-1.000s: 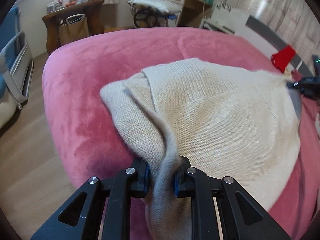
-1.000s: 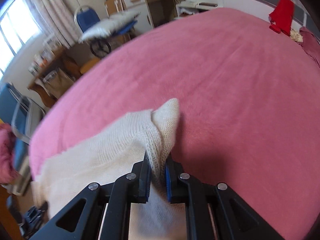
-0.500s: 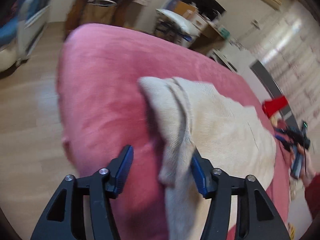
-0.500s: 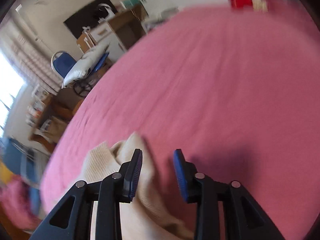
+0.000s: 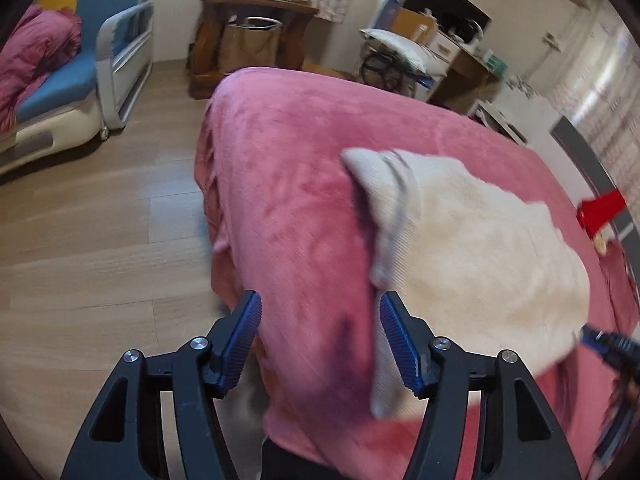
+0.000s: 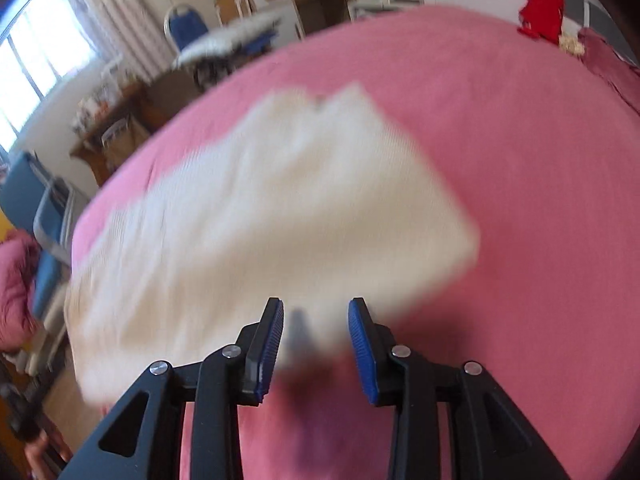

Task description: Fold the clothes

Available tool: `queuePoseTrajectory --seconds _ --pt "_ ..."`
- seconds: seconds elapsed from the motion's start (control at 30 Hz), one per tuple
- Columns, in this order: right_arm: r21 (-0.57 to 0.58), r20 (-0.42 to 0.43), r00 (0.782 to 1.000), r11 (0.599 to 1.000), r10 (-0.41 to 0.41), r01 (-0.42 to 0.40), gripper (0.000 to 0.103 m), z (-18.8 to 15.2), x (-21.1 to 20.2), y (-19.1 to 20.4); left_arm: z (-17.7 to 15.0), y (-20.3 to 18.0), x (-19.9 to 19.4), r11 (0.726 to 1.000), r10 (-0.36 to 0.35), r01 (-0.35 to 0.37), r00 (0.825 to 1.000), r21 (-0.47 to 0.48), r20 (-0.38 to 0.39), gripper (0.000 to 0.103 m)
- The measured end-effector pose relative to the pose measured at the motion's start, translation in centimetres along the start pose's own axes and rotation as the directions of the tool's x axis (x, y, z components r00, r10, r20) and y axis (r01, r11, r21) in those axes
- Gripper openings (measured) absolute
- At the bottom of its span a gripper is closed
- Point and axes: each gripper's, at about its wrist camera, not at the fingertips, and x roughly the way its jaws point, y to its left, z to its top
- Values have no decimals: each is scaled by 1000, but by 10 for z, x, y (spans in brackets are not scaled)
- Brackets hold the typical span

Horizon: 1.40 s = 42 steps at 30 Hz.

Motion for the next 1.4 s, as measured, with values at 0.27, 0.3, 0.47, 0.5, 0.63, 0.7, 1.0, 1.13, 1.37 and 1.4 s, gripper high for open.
queuePoseTrajectory --seconds 0.27,0.3,0.47,0.5,0.63,0.7,1.0,1.13,1.37,1.4 --pt "39 -137 990 999 11 -6 67 -122 -40 26 -36 -74 -61 972 56 -60 998 229 20 96" --pt "0 -129 991 999 -37 38 82 -124 -49 30 -41 -84 -68 963 67 -68 998 260 13 103" --pt "-97 35 986 982 -162 164 92 -104 -102 49 -58 -133 -98 931 20 -29 999 363 28 103" --pt "-111 76 984 979 -164 172 92 -99 -114 54 -60 -142 -104 927 10 -22 999 375 34 103" --pt "-188 204 948 941 -243 282 91 -85 -146 81 -58 -170 -131 910 55 -93 993 403 105 103" --pt "-196 261 925 923 -277 331 91 -81 -155 92 -56 -176 -145 918 45 -94 990 385 135 103" --pt "-174 298 915 928 -270 330 91 -81 -152 120 -54 -171 -160 940 44 -80 992 332 114 103" --pt "-176 315 901 914 -299 365 91 -80 -152 128 -53 -165 -154 944 59 -84 995 319 86 103" --pt "-152 350 878 905 -326 397 91 -74 -154 132 -56 -167 -153 940 54 -76 996 333 73 103" --pt "-152 348 880 907 -324 394 91 -73 -154 132 -56 -167 -153 941 55 -76 996 331 72 103"
